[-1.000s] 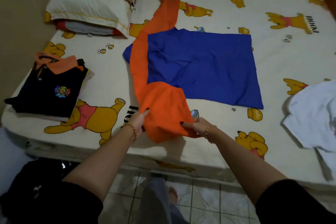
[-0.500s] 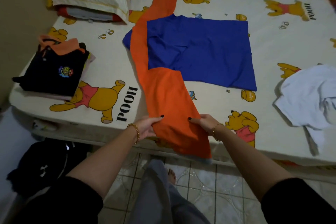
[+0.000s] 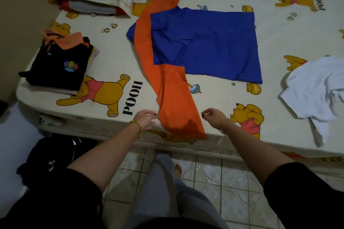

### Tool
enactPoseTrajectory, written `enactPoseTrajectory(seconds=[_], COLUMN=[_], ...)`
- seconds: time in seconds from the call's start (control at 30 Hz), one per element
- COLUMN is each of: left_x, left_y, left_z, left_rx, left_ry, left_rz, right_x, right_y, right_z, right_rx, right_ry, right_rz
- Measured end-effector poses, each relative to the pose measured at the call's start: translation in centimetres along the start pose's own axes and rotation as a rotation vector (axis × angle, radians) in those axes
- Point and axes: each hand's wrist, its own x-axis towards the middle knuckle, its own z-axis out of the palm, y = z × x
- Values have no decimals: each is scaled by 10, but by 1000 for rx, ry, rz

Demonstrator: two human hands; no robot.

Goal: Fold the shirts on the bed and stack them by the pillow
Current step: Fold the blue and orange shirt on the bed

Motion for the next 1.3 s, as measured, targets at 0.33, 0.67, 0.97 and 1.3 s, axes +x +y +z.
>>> enactPoseTrajectory(seconds=[0.33, 0.67, 0.97, 1.3], left_x=[51, 170, 282, 349], left_y=[104, 172, 217, 239], left_z=[-43, -120, -122, -88], left_rx=[-216, -96, -83, 106], left_ry=[308, 390, 400, 530], left_rz=[232, 227, 141, -234], right_x=[64, 197, 317, 431], right_y=[-122, -256, -340, -398], right_z=[-30, -37, -48, -54], right_rx=[156, 152, -51, -528], right_ry=[20, 43, 70, 120], right_rz=[-258, -342, -517, -718])
